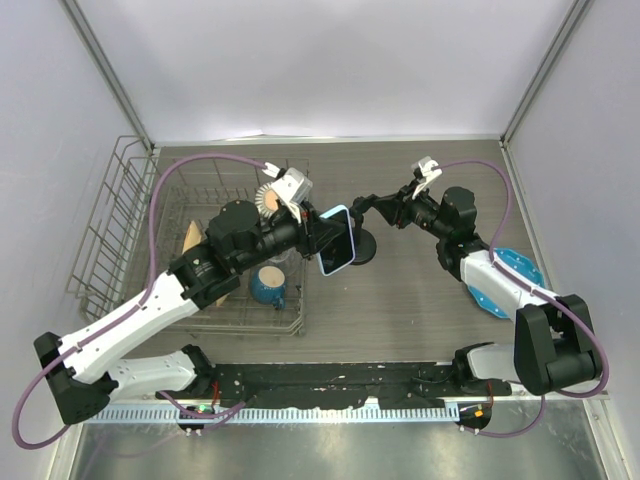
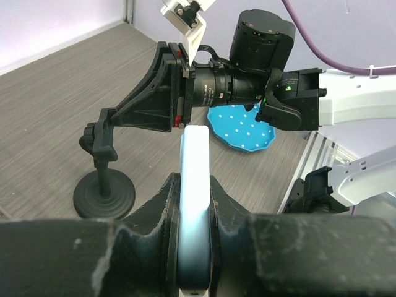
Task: Place the phone on the phone stand
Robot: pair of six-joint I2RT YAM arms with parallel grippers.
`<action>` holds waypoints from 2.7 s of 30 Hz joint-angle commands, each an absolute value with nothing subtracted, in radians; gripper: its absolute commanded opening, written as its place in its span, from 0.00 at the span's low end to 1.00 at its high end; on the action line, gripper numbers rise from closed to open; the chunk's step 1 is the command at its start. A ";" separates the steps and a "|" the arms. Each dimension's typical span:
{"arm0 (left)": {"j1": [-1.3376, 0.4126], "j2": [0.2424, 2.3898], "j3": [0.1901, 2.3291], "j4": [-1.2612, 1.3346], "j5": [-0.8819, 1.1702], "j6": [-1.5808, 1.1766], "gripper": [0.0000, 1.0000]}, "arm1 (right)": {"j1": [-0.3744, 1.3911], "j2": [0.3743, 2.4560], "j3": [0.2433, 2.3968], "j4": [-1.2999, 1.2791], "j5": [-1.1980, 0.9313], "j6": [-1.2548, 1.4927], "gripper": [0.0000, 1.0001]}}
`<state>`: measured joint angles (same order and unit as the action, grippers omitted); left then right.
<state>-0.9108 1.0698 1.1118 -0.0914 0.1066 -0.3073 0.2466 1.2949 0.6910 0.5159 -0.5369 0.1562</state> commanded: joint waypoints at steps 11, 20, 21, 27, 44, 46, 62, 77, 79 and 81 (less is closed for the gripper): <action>-0.914 1.083 1.118 0.054 0.120 -0.311 0.00 | 0.249 1.316 0.747 0.565 -0.558 0.130 0.03; -0.776 1.244 1.174 0.394 0.502 -0.371 0.00 | 0.247 1.341 0.776 0.519 -0.653 0.113 0.01; -0.752 1.290 1.184 0.479 0.552 -0.414 0.00 | 0.248 1.348 0.785 0.499 -0.672 0.118 0.01; -0.678 1.552 1.402 0.528 0.998 -0.446 0.00 | 0.245 1.397 0.819 0.474 -0.735 0.124 0.01; -0.594 1.864 1.531 0.948 1.258 -0.672 0.00 | 0.236 1.419 0.816 0.486 -0.785 0.120 0.01; -0.594 1.902 1.545 0.979 1.255 -0.690 0.00 | 0.235 1.422 0.818 0.486 -0.785 0.123 0.01; -0.546 1.973 1.581 0.771 1.255 -0.504 0.00 | 0.232 1.433 0.821 0.482 -0.795 0.115 0.01; -0.529 1.977 1.556 0.710 1.198 -0.459 0.00 | 0.232 1.417 0.792 0.512 -0.712 0.117 0.01; -0.528 1.924 1.529 0.502 1.108 -0.297 0.00 | 0.233 1.382 0.735 0.601 -0.603 0.146 0.01; -0.531 1.852 1.502 0.353 0.935 -0.163 0.00 | 0.233 1.339 0.678 0.694 -0.487 0.182 0.01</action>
